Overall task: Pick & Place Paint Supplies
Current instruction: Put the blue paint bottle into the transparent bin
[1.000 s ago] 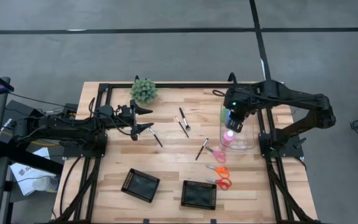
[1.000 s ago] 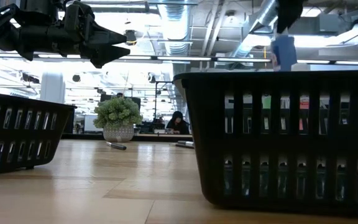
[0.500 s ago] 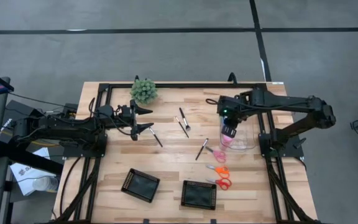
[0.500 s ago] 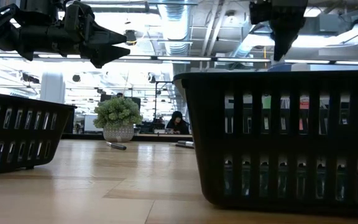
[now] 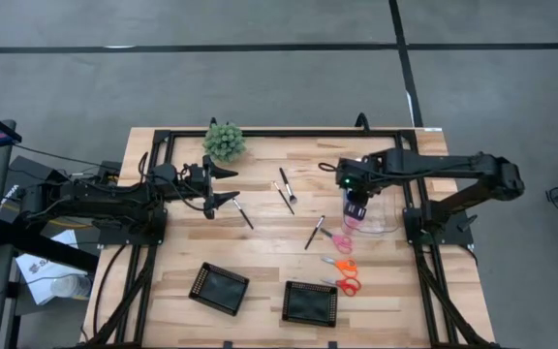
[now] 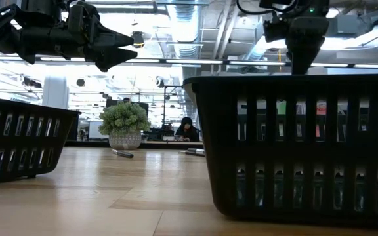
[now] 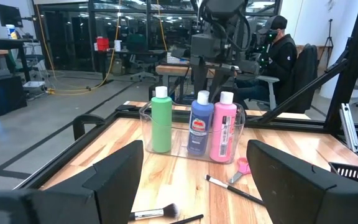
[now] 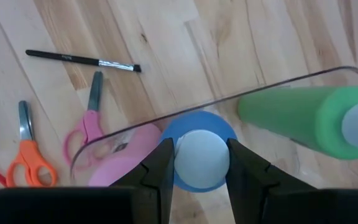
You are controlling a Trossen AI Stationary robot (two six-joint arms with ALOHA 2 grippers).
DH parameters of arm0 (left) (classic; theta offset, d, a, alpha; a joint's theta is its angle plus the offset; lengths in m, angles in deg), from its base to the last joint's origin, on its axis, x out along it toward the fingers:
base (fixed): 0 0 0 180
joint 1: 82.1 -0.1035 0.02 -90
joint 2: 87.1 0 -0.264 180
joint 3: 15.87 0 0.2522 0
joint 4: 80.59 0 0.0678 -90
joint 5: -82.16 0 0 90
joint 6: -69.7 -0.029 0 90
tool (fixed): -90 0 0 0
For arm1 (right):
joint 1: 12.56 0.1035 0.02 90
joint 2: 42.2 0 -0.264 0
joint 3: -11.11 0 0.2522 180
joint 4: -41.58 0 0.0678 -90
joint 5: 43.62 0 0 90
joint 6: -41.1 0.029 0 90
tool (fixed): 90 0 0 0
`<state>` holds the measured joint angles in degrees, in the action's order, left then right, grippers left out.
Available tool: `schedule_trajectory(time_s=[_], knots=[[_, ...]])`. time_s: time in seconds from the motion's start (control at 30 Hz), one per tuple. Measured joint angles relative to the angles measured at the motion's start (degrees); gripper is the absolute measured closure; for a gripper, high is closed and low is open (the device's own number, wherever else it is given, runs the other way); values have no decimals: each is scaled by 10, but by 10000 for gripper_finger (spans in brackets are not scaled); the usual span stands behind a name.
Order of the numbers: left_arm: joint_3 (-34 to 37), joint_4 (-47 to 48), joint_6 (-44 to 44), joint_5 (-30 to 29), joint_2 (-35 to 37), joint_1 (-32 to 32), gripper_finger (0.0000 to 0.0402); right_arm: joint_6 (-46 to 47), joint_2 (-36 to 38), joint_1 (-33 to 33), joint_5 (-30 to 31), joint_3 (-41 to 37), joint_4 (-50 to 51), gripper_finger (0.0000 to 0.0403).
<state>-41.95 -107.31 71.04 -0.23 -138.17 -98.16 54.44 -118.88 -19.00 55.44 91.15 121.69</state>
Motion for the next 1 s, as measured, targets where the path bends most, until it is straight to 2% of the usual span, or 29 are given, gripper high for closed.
schedule_trajectory(time_s=[0.3, 0.5, 0.67, 1.0], knots=[[0, 0, 0, 0, 0, 0, 121, 2, 4, -1, 1, -6, 1, 300], [0, 0, -1, 0, 0, 0, 121, 2, 4, -1, 1, -7, 4, 283], [0, 0, -7, 0, 0, 0, 121, 2, 3, -1, 7, -8, 6, 302], [0, 0, -7, 0, 0, 0, 121, 7, 27, -1, 11, -10, -14, 303]])
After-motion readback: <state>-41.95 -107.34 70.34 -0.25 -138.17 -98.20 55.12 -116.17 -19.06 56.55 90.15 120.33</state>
